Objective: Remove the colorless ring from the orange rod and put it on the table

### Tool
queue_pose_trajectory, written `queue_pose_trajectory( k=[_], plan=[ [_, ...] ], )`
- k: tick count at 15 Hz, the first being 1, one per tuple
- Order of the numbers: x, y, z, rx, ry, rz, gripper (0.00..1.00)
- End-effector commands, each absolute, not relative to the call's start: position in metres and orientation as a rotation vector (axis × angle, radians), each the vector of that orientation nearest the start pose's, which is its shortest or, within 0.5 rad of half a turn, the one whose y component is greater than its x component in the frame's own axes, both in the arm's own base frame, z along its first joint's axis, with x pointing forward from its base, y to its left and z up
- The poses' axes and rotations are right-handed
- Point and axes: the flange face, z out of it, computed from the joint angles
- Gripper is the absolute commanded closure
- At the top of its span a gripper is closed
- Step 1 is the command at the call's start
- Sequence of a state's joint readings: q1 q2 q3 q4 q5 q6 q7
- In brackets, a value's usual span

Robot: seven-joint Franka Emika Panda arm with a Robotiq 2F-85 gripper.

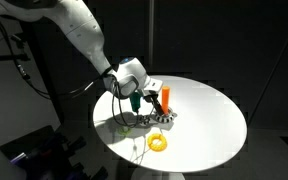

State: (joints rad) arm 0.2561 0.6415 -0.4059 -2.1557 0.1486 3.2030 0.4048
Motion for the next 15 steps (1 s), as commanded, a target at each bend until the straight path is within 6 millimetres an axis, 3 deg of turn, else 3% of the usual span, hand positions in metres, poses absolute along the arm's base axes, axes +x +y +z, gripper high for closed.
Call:
queue_pose_trajectory(
  k=[1,14,15],
  plan=[
    [0.5867,-0.1007,0.1713,-3.048,0.905,-0.832,0.00],
    [0.5889,-0.1026,0.1666,-3.031,0.893,-0.878,0.00],
    [0.5890,-0.1030,0.1662,-3.031,0.891,-0.878,0.25]
  ],
)
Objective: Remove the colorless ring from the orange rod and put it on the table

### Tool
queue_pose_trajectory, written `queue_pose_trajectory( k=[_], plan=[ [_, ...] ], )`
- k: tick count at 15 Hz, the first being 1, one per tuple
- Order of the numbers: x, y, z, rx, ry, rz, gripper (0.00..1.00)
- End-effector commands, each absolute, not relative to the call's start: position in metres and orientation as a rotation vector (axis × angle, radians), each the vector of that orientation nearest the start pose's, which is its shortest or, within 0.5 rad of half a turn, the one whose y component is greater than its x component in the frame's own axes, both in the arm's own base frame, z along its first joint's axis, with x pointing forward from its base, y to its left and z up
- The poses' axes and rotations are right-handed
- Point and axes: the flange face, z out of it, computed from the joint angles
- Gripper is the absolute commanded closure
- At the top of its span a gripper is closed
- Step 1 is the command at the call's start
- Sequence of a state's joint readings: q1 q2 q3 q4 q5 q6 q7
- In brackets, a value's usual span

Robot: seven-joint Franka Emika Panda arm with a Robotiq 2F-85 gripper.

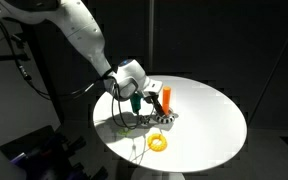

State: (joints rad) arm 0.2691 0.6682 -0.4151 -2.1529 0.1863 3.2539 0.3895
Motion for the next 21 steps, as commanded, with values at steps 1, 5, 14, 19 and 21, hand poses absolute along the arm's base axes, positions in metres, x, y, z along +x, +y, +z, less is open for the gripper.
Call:
queue_pose_trajectory(
  k=[1,5,14,19,21],
  plan=[
    [0.589,-0.103,0.166,-3.032,0.890,-0.883,0.25],
    [0.591,-0.105,0.168,-3.025,0.903,-0.892,0.40],
    [0.591,-0.105,0.202,-3.000,0.945,-0.920,0.66],
    [0.594,-0.104,0.219,-2.998,0.949,-0.950,1.00],
    [0.594,-0.103,0.223,-3.005,0.940,-0.947,1.00]
  ],
)
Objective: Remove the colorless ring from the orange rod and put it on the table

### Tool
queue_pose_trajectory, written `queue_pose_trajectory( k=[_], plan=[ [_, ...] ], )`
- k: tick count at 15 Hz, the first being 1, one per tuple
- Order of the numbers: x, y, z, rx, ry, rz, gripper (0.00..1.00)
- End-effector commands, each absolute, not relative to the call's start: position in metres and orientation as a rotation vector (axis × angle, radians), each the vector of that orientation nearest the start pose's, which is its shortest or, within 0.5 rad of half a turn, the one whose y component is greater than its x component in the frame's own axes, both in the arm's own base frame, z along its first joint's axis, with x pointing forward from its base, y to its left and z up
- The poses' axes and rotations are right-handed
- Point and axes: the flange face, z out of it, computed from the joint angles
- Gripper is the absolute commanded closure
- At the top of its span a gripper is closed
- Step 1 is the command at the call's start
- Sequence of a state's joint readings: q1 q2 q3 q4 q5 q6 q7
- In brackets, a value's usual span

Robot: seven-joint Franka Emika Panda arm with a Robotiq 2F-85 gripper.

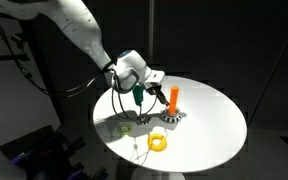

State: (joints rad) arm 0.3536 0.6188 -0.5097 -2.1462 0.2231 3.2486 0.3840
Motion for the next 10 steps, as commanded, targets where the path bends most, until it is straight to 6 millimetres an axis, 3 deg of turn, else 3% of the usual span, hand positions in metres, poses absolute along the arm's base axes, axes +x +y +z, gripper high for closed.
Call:
queue_pose_trajectory(
  k=[1,3,10],
  plan=[
    [0.5942,-0.1032,0.2237,-3.014,0.936,-0.934,0.74],
    [0.5943,-0.1035,0.2245,-3.035,0.936,-0.902,0.66],
    [0.6009,-0.1047,0.2288,-3.155,0.931,-0.740,0.10]
  ],
)
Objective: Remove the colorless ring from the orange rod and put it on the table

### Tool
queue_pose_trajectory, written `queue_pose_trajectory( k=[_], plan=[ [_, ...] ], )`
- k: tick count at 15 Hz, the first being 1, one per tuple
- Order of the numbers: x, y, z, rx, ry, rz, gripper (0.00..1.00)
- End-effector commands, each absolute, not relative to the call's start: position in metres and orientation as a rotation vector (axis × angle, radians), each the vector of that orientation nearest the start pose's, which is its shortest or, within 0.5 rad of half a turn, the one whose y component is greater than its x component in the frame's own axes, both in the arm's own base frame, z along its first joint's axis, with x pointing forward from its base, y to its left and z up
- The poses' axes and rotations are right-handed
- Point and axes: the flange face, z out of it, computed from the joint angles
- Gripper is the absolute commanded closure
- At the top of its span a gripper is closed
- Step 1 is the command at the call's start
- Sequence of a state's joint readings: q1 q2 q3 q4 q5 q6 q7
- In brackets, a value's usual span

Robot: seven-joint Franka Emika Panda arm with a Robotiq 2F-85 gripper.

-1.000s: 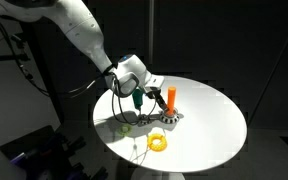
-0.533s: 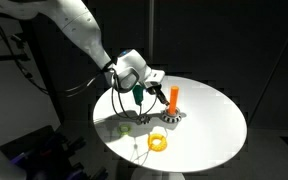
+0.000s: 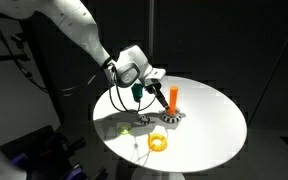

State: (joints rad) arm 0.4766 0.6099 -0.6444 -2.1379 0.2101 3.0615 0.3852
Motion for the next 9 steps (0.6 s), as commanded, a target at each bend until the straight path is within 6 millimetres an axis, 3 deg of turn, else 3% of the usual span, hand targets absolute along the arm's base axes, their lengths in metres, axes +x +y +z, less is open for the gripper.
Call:
queue_pose_trajectory(
  k=[1,9],
  plan=[
    [0.602,-0.103,0.228,-3.162,0.919,-0.728,0.03],
    [0.607,-0.099,0.216,-3.106,1.022,-0.760,0.00]
  ],
)
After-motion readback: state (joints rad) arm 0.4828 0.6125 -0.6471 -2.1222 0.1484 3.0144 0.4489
